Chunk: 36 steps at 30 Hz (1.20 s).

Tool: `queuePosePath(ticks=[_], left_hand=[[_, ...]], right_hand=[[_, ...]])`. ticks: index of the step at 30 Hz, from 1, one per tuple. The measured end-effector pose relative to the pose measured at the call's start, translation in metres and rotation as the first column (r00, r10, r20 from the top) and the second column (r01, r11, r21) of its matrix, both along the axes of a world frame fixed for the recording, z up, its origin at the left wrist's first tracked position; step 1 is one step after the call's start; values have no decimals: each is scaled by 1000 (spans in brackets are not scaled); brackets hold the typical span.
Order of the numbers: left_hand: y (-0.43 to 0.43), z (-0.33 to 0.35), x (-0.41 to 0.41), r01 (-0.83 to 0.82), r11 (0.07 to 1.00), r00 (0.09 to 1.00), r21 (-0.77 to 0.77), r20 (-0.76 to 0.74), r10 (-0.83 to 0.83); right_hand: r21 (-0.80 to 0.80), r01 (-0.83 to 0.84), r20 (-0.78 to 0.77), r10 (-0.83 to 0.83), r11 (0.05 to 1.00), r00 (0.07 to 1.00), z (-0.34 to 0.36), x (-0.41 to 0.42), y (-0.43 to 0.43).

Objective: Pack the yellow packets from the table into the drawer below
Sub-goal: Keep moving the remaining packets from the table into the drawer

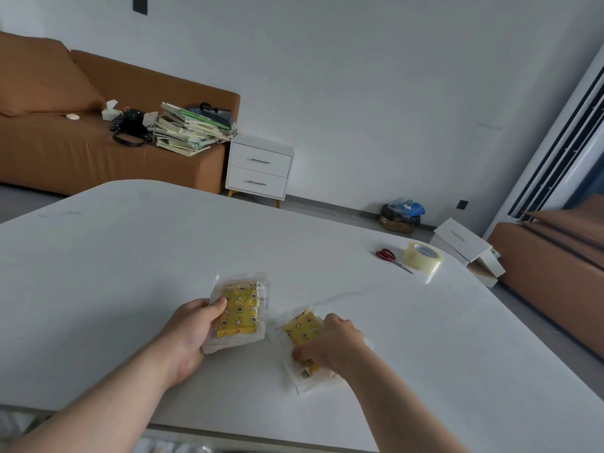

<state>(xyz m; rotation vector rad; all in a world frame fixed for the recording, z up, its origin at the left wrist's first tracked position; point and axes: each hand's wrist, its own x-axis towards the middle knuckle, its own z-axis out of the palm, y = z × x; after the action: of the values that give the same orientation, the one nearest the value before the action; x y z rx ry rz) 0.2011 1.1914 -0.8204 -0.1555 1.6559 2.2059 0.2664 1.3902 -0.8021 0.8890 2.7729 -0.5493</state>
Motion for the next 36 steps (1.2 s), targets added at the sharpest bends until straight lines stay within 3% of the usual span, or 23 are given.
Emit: queuePosePath(ticks=[6, 18, 24, 29, 36], left_hand=[[-1, -2, -1, 3, 1000, 1000, 1, -5, -3], [0, 1, 0, 12, 1000, 1000, -23, 12, -12], [0, 0, 0, 9, 1000, 1000, -22, 17, -9], [0, 1, 0, 9, 1000, 1000, -9, 20, -9], [0, 1, 1, 14, 1000, 1000, -3, 11, -14]], right_hand=[[-96, -90, -196, 70, 991, 978, 12, 12, 20], [-95, -163, 101, 172, 982, 980, 31, 7, 71], [-94, -236, 113, 246, 967, 963, 25, 9, 70], [64, -381, 147, 369, 922, 918, 25, 13, 60], [3, -451, 80, 449, 893, 890, 25, 19, 64]])
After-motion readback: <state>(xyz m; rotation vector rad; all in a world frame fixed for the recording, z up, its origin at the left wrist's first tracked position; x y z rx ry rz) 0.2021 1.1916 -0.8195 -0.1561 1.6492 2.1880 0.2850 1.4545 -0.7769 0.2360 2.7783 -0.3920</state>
